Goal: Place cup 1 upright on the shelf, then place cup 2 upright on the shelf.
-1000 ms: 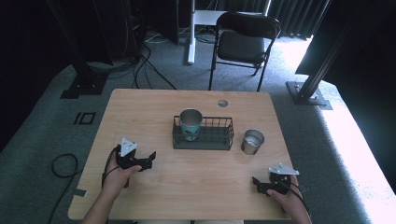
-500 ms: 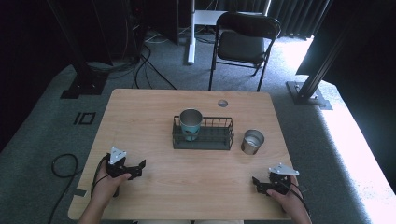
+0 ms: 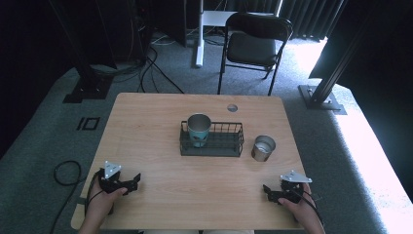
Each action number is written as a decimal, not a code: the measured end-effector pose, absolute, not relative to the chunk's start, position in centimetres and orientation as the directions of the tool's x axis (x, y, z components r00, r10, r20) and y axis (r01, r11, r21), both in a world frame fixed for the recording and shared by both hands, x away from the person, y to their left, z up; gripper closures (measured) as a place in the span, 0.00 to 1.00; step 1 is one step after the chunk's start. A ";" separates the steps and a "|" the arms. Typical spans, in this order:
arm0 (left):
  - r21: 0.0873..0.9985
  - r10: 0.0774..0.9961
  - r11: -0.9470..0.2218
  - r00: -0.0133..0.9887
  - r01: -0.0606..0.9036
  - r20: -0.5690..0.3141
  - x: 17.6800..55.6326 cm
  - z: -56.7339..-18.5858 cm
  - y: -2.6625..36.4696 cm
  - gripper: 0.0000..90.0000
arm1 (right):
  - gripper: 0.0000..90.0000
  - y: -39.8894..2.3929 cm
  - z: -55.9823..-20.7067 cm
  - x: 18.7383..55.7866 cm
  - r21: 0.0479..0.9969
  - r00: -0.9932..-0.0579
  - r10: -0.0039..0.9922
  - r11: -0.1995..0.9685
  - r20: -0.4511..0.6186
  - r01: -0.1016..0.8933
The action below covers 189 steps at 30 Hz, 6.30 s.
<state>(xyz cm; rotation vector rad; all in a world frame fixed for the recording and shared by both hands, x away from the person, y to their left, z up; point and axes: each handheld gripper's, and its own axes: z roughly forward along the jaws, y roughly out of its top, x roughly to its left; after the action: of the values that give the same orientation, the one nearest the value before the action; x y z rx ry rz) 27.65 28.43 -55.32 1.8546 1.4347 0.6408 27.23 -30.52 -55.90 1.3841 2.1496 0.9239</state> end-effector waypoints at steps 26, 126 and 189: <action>0.690 0.967 -0.192 0.256 0.698 0.010 27.8 -55.7 28.9 0.03 | 0.12 -30.5 -55.9 27.4 0.722 -0.412 0.911 0.281 0.007 0.632; 0.690 0.967 -0.192 0.256 0.698 0.010 27.7 -55.7 28.9 0.03 | 0.18 -27.1 -54.1 36.8 0.901 -0.285 0.956 0.066 0.066 0.429; 0.690 0.967 -0.190 0.254 0.698 0.008 27.8 -55.7 28.8 0.03 | 0.20 -25.5 -45.5 37.5 0.913 -0.317 0.948 0.126 0.004 0.388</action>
<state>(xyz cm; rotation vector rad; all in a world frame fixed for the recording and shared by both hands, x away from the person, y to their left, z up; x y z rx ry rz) 27.75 28.85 -55.70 1.9616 1.5072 0.6133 37.49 -25.46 -45.48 1.2928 1.7911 1.1654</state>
